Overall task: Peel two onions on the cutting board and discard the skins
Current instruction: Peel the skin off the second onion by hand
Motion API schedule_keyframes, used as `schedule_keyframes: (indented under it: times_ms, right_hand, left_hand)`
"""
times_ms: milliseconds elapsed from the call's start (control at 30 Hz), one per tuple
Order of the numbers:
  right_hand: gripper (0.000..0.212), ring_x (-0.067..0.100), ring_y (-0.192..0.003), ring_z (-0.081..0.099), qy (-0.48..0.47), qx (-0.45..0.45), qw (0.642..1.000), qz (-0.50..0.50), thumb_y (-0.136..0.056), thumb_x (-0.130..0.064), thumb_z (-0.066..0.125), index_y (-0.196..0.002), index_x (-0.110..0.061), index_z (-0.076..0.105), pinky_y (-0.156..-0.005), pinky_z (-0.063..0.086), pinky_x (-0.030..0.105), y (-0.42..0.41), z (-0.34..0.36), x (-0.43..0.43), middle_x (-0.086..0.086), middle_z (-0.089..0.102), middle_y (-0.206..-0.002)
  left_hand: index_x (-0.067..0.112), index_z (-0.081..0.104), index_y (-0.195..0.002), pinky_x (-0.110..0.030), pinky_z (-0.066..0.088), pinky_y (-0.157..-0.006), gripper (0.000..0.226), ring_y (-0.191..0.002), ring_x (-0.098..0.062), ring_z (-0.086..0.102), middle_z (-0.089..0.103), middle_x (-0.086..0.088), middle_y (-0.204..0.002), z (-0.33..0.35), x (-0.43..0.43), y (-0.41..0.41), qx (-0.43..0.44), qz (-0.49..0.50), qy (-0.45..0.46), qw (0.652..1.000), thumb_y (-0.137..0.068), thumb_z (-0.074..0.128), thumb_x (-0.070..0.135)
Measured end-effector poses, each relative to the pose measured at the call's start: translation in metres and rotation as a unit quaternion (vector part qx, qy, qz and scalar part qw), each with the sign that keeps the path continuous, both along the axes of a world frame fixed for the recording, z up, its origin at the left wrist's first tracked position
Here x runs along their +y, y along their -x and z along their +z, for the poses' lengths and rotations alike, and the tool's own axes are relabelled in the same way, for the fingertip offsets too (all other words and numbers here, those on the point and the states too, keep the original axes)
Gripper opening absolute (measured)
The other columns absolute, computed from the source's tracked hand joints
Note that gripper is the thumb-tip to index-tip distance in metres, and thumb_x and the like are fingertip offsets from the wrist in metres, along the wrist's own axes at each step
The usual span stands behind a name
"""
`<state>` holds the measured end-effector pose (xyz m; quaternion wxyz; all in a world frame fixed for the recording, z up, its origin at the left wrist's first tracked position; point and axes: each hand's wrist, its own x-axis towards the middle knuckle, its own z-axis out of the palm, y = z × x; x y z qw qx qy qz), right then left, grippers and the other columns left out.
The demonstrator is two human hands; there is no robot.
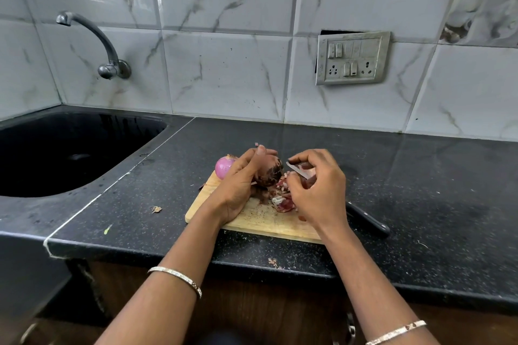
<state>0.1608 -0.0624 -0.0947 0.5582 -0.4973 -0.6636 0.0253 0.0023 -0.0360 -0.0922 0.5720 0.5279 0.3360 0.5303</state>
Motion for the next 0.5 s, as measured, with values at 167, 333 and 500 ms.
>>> schedule_keyframes:
  times_ms: [167,333,500]
  right_hand:
    - [0.025,0.002,-0.098,0.062,-0.014,-0.035,0.997,0.062,-0.083,-0.028,0.081,-0.106,-0.023,0.071,-0.086,0.047,0.014,0.0027,0.0015,-0.0032,-0.013,0.064,-0.104]
    - [0.022,-0.002,-0.092,0.063,-0.003,-0.018,0.999,0.035,-0.083,-0.024,0.081,-0.103,-0.022,0.075,-0.080,0.044,0.005,0.0000,0.0003,0.0004,-0.013,0.069,-0.099]
    - [0.012,0.000,-0.083,0.068,0.001,0.045,0.998,0.054,-0.082,-0.015,0.083,-0.093,-0.018,0.080,-0.071,0.050,0.010,-0.0003,0.0012,-0.0002,-0.010,0.073,-0.090]
  left_hand:
    - [0.009,0.063,-0.129,-0.032,0.059,-0.071,0.043,-0.090,-0.011,0.072,0.073,0.002,-0.097,-0.0009,-0.0015,0.0021,-0.011,-0.025,-0.026,0.999,-0.095,0.059,0.035]
    - [0.015,0.068,-0.129,-0.038,0.061,-0.080,0.042,-0.103,-0.022,0.073,0.074,-0.011,-0.118,-0.0002,-0.0009,0.0027,-0.008,-0.043,-0.004,0.999,-0.098,0.055,0.040]
    - [0.016,0.067,-0.132,-0.051,0.058,-0.094,0.034,-0.113,-0.032,0.069,0.071,-0.017,-0.124,-0.0017,0.0023,0.0048,-0.010,-0.053,0.013,0.998,-0.100,0.058,0.026]
